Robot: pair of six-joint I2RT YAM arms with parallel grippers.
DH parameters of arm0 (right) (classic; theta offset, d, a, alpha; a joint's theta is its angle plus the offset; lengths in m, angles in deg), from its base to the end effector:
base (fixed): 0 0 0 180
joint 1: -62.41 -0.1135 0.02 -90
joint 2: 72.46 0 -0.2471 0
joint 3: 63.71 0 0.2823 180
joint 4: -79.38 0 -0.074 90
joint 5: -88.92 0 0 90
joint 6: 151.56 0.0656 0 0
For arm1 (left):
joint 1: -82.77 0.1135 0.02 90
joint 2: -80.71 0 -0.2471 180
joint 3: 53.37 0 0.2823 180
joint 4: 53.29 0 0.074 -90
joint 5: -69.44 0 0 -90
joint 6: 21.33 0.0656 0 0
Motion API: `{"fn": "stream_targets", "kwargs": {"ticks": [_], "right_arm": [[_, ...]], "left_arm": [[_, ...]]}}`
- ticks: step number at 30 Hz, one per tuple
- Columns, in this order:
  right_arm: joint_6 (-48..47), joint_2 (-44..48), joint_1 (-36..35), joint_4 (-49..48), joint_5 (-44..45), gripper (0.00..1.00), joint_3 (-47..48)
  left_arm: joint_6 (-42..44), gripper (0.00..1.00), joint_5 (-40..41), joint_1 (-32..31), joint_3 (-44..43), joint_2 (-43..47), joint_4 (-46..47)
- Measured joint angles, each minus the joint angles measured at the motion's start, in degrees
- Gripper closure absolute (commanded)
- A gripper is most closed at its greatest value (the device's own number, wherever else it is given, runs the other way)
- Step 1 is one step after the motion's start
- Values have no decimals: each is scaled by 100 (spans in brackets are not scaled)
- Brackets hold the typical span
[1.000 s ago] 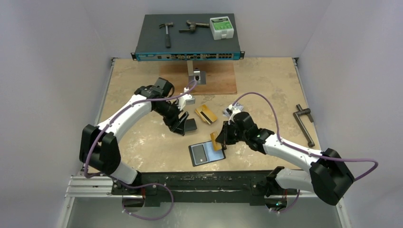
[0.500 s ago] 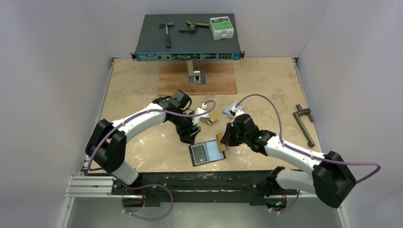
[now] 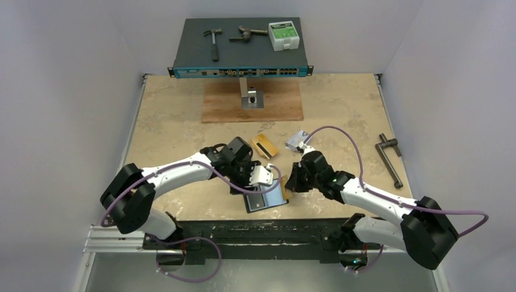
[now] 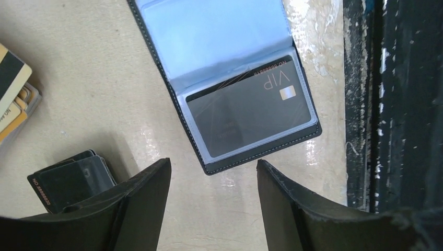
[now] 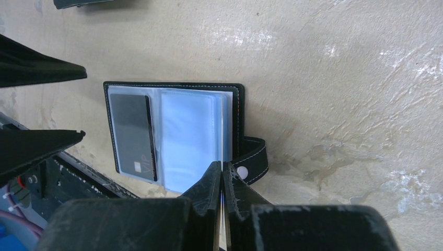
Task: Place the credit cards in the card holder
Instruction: Insert the credit card into the card holder.
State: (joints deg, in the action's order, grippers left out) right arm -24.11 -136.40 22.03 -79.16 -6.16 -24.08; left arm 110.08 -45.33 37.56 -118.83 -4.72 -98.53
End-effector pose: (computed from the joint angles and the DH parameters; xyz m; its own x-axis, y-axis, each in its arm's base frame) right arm 0.1988 0.1767 0.1194 -0.8543 0.0685 -0.5152 -0.2177 0.8529 0.4745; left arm 0.2071 -0.2476 0.1421 0.0284 0.8239 -0.5661 0.9992 -0.0399 -0.0079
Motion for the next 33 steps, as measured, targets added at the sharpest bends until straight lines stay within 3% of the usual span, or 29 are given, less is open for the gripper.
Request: {"fn": "stream_targets", "kwargs": {"ticks": [14, 23, 33], "right_arm": [[501, 168, 0, -608, -216, 100, -474], [844, 188, 0, -1246, -616, 100, -787], [911, 509, 0, -1740, -1012, 100, -809]], "left_arm": [[1502, 42, 1021, -675, 1333, 337, 1613], [1781, 45, 1392, -765, 1615, 358, 2468], [1818, 48, 1506, -769, 1751, 380, 2782]]}}
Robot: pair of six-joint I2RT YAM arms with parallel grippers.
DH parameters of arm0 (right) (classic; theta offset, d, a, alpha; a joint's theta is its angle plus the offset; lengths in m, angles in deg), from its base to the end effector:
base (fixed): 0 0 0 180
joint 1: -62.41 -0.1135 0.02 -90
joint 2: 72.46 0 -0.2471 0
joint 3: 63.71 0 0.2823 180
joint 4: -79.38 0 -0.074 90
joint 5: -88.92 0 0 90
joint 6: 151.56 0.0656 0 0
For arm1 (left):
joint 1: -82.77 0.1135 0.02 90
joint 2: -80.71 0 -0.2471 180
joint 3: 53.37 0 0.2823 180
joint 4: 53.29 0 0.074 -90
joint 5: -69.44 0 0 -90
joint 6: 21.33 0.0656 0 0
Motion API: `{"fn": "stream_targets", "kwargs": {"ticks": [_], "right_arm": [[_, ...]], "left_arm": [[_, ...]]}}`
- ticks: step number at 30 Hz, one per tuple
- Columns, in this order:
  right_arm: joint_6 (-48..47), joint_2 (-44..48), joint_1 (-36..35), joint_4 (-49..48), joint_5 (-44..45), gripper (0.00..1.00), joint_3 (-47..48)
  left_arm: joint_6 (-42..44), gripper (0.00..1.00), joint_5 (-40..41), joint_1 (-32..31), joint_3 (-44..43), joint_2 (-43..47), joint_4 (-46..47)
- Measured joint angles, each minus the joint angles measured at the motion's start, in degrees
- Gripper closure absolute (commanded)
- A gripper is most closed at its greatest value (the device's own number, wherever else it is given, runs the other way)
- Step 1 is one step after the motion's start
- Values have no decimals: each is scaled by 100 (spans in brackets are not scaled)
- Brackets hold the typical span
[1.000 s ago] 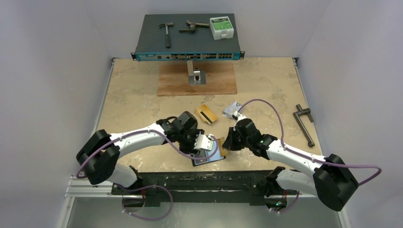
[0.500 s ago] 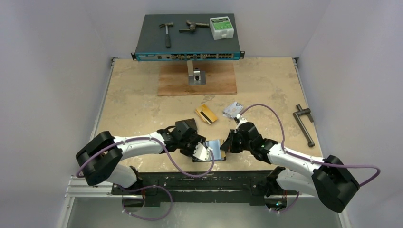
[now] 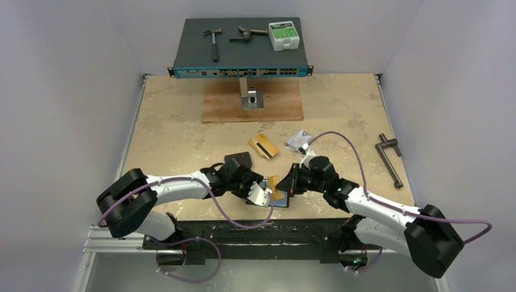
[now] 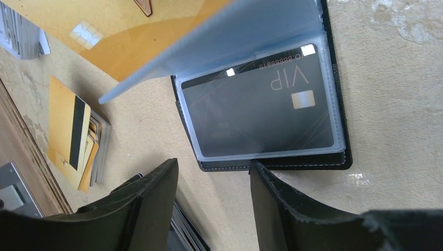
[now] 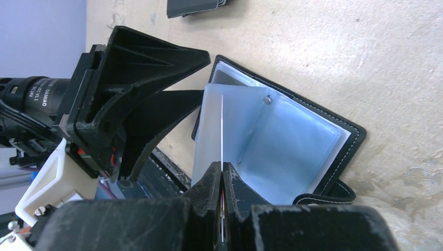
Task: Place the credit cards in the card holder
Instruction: Insert the credit card into the card holder.
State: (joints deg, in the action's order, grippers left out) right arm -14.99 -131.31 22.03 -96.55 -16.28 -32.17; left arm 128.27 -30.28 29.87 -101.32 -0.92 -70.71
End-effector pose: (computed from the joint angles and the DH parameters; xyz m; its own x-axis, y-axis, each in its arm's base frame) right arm 0.1871 0.1817 0.1240 -0.8505 0.1966 -0.4878 -0.2590 0.6507 0.7138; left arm 0.1758 -0.2508 0.0935 0.4957 0.7540 -0.4311 0.8351 -0.2773 0.4751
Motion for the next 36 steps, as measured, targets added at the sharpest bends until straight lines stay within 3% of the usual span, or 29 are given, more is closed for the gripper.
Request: {"fn": "stream_targets", "kwargs": {"ticks": [17, 27, 32, 36], "right_arm": [[-11, -1023, 0, -678, -415, 100, 11], [-13, -1075, 2, -688, -435, 100, 39], [-17, -1204, 83, -708, -634, 100, 39], [-28, -1405, 321, -789, -1010, 100, 39]], "left_arm": [[-48, 55, 103, 0, 92, 94, 94], [-17, 59, 103, 11, 92, 129, -87], [280, 63, 229, 186, 13, 184, -490], [479, 58, 310, 387, -354, 192, -1067]]}}
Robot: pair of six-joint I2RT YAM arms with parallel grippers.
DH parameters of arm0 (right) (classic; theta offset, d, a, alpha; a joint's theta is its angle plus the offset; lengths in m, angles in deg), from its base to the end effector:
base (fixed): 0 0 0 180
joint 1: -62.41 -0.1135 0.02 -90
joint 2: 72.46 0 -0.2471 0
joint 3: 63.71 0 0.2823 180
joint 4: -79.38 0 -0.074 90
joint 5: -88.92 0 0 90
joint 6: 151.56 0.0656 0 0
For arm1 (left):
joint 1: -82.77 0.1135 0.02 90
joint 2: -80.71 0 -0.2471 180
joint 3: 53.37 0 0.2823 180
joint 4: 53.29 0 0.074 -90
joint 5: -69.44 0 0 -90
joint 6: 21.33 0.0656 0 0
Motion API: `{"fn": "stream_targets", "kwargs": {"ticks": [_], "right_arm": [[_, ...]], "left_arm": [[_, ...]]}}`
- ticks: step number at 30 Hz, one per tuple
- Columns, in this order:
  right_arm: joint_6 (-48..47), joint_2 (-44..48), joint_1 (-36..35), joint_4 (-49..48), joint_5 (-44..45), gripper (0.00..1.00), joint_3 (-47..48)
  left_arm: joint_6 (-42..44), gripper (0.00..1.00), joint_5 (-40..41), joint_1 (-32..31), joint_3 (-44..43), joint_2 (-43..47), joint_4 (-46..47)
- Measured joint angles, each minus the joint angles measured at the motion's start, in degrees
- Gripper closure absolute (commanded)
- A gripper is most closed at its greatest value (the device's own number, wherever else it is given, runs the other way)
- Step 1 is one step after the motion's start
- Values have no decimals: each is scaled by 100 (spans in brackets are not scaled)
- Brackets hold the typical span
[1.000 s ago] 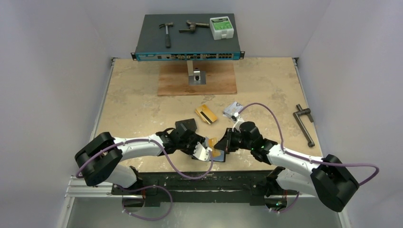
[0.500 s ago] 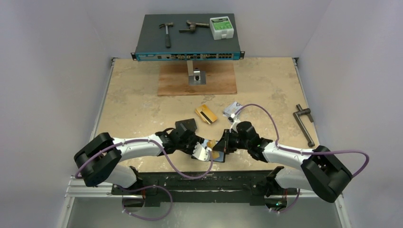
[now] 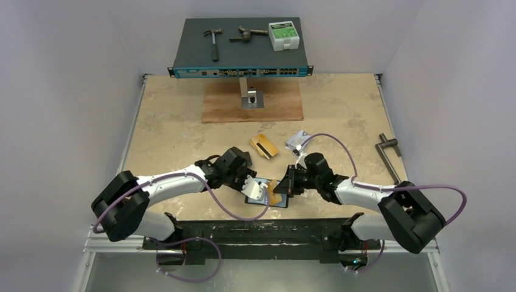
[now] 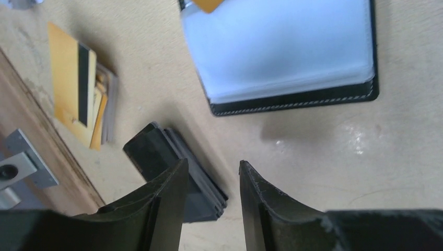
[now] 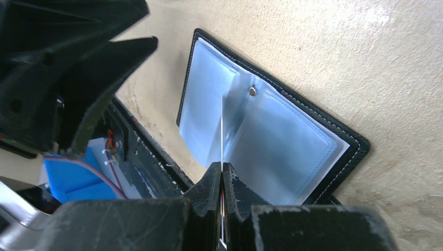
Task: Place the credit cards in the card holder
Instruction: Insert the credit card into the card holder.
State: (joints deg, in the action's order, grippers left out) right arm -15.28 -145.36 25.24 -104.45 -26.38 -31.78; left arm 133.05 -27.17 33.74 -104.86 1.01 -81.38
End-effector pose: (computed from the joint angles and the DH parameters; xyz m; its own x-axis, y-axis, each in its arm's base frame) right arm 0.1956 0.1835 0.0841 -0.9235 0.1198 -0.3645 -0.2174 0.6193 0.7545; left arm 0.1922 -0.2328 0.1074 0.4782 0.8154 -0.3263 0.8343 -0.3056 0.4589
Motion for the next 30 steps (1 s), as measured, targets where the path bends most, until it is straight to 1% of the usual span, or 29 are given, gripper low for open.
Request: {"fn": "stream_targets", "kwargs": {"ticks": [2, 3, 5, 8, 10, 14, 18, 22, 27, 30], "right_arm": [[0, -46, 138, -26, -157, 100, -2], [-2, -66, 216, -50, -245, 100, -2], [-24, -114, 372, -109, -431, 100, -2], [-26, -181, 540, -216, -616, 100, -22], [-26, -197, 621, -260, -743, 100, -55], [-74, -221, 752, -323, -1014, 100, -105], [-125, -476, 855, -538, -1353, 100, -120], [-133, -949, 929, -822, -1681, 100, -153], [-131, -1266, 1040, -1108, -1985, 100, -223], [-138, -1325, 1104, -1215, -2100, 100, -223]], "left_arm": [[293, 54, -66, 144, -94, 157, -175], [459, 53, -109, 199, -87, 304, -275], [1012, 52, -348, 361, 55, 857, -437], [1718, 50, -970, 501, 245, 1545, -485], [2081, 50, -1397, 509, 330, 1617, -330], [2855, 50, -2074, 509, 551, 1185, 50], [3622, 50, -2450, 522, 629, 651, 229], [4273, 51, -2699, 612, 629, 271, 389], [4931, 57, -2872, 662, 627, -9, 428], [5165, 59, -2892, 667, 584, -136, 264]]}}
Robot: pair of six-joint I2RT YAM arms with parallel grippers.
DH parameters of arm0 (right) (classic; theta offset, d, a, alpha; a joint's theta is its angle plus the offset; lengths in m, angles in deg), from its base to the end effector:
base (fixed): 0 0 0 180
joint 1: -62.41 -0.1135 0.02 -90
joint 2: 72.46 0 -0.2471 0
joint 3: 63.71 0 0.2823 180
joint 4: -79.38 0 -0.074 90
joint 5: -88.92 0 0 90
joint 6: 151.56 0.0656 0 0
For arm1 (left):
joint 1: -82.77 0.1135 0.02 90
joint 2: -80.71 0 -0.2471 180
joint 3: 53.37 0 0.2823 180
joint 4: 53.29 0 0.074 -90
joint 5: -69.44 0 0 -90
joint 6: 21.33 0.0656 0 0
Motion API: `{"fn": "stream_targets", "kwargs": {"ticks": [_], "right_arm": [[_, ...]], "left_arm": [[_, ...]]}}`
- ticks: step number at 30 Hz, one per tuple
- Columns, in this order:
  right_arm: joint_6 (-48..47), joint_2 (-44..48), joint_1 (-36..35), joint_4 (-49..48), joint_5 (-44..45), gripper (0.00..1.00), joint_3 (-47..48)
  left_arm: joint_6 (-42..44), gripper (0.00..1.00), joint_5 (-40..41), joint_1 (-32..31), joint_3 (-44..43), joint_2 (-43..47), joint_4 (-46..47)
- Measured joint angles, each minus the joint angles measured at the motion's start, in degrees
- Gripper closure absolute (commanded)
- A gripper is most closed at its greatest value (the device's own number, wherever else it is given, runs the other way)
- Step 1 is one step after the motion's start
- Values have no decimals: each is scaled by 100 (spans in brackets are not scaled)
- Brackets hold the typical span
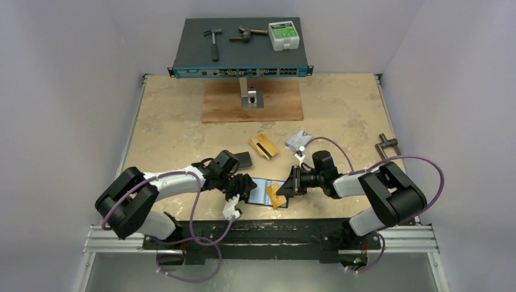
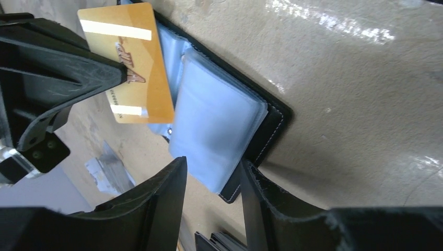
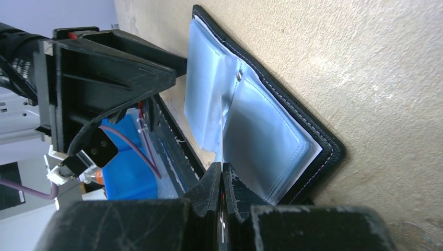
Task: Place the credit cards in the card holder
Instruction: Insert the credit card into the card holder.
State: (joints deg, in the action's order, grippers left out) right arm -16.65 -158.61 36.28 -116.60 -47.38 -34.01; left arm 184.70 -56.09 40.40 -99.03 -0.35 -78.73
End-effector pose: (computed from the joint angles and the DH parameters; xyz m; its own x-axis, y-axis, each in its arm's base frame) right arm 0.2037 0.1528 0.0473 -0.9761 0.0645 -0.2075 -0.1538 0.4695 0.8694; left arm 0.1766 -0.2127 0.0828 0.9639 0.1105 -0.2422 0.2472 -0.7089 0.6605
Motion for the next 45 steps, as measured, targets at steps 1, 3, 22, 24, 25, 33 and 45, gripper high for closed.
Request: {"fn": "stream_targets", "kwargs": {"ticks": [1, 3, 22, 24, 25, 33, 45], "right_arm": [[0, -13, 17, -17, -15, 100, 0], [0, -42, 37, -63, -44, 100, 0], [111, -304, 70, -551, -166, 100, 31], [103, -289, 70, -525, -164, 100, 68], [98, -282, 70, -520, -160, 100, 76], [66, -260, 70, -459, -120, 100, 149], [-472, -70, 70, 518, 387, 100, 387]], "left_arm": [[55, 59, 0, 2, -24, -50, -74], [138, 59, 0, 26, -59, -120, -199], [149, 59, 66, 225, -210, -142, -627], [149, 59, 105, 225, -234, -138, -680], [146, 59, 140, 229, -256, -133, -734], [146, 59, 323, 295, -382, -94, -1023], [146, 58, 297, 570, -479, 243, -1182]]}}
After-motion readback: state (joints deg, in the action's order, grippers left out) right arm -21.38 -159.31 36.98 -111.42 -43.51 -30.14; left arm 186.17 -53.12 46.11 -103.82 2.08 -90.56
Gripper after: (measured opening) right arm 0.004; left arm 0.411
